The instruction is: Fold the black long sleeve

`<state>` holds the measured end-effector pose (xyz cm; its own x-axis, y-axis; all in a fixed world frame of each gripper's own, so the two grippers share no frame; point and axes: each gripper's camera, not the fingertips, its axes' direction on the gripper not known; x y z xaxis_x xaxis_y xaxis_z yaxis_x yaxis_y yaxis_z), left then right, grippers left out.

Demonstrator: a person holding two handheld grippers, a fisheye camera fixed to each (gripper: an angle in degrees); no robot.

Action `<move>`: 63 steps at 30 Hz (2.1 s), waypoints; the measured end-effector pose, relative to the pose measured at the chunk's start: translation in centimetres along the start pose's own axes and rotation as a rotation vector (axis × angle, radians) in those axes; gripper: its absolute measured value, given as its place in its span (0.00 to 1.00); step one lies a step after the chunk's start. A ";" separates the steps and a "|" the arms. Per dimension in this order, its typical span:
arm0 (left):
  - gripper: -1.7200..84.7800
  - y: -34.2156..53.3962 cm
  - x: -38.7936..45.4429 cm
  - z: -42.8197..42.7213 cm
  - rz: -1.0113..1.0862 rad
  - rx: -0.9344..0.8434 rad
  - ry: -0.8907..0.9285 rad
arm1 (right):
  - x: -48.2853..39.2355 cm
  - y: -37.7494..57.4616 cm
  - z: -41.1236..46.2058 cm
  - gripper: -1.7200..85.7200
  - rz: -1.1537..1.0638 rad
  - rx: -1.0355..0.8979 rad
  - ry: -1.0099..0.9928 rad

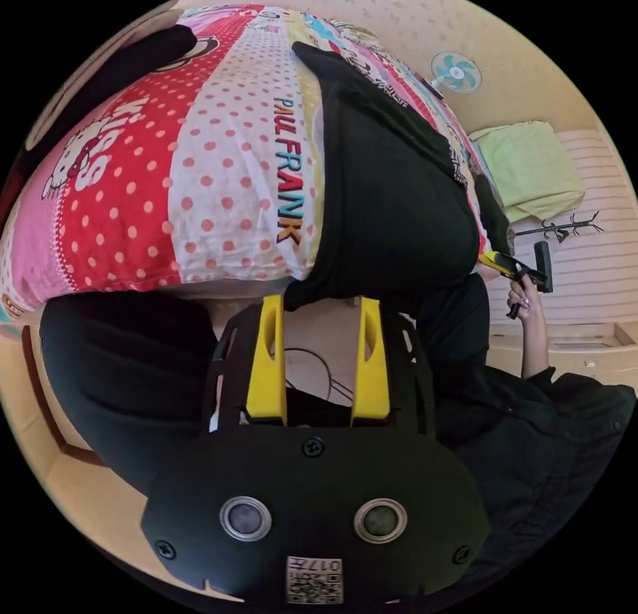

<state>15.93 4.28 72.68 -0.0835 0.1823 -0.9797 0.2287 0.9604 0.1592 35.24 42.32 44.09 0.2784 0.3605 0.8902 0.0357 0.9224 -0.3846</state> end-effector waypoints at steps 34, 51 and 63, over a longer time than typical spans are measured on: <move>0.06 -7.8 -9.7 -37.3 0.006 0.118 1.100 | -2.2 2.7 -20.6 0.05 -0.225 0.306 -0.675; 0.05 -25.3 -6.1 -22.0 -0.173 0.211 0.208 | -8.2 -10.6 4.1 0.09 -0.060 0.099 0.070; 0.15 -22.2 -0.1 -18.7 -0.099 0.365 0.065 | -13.8 -16.5 3.8 0.13 -0.114 0.257 0.196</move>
<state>-7.27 -13.17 71.53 -0.1811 0.1171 -0.9765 0.5458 0.8379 -0.0008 27.13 22.70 39.09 0.4663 0.2429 0.8506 -0.1594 0.9689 -0.1893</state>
